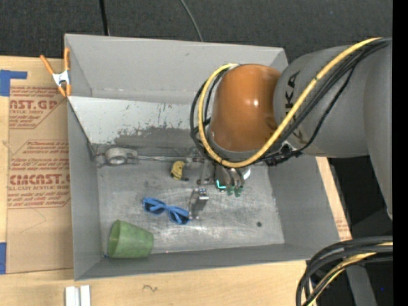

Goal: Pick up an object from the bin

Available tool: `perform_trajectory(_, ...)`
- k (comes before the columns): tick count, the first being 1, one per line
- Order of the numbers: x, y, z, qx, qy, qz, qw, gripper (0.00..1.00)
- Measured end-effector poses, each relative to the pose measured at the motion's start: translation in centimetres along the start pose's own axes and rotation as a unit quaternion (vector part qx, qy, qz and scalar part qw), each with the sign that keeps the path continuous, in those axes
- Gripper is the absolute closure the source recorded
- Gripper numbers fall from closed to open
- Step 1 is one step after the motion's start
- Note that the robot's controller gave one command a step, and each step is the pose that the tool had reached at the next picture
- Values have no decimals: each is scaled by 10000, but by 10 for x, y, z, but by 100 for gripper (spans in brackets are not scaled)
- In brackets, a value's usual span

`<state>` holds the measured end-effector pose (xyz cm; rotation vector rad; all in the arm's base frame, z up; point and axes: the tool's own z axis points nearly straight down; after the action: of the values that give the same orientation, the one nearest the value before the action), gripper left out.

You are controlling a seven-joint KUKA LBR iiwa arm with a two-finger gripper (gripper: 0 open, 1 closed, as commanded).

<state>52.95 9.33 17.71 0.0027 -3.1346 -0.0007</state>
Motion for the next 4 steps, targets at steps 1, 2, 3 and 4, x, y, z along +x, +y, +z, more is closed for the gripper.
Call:
perform_trajectory(1, 9, 21, 106, -12, -65, 1232, 9924, 0)
perform_trajectory(2, 23, 35, 77, -11, -36, 1774, 9841, 0)
perform_trajectory(3, 39, 45, 67, -8, -24, 2449, 9695, 0)
perform_trajectory(4, 43, 52, 104, -22, -70, 3577, 9338, 0)
